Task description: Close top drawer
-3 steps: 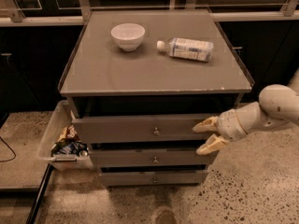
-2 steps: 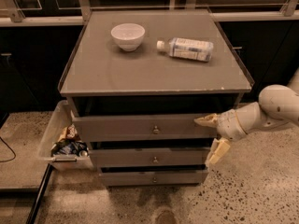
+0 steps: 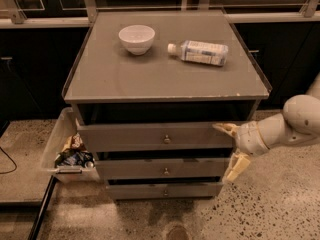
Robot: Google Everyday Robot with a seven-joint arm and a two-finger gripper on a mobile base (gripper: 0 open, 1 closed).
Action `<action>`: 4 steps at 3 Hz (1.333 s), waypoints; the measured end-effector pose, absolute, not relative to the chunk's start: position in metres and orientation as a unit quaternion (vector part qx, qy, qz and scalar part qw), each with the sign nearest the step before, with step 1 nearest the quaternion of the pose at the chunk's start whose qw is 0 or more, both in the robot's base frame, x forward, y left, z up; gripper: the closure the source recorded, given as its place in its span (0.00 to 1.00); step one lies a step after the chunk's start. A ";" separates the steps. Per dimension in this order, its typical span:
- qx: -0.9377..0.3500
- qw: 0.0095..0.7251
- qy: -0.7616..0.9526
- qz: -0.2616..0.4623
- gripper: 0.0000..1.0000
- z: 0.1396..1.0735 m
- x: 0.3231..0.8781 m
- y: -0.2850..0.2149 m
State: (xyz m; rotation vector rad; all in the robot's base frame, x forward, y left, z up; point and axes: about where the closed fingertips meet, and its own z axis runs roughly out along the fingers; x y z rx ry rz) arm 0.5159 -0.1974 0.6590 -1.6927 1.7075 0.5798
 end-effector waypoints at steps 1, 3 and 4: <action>-0.642 0.339 0.651 0.219 0.00 0.667 0.474 -0.208; -0.696 0.347 0.615 0.130 0.00 0.756 0.437 -0.223; -0.731 0.338 0.590 0.057 0.00 0.840 0.454 -0.224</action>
Offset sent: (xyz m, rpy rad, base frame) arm -0.1130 -0.0343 0.0791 -0.0485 -0.1869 0.0087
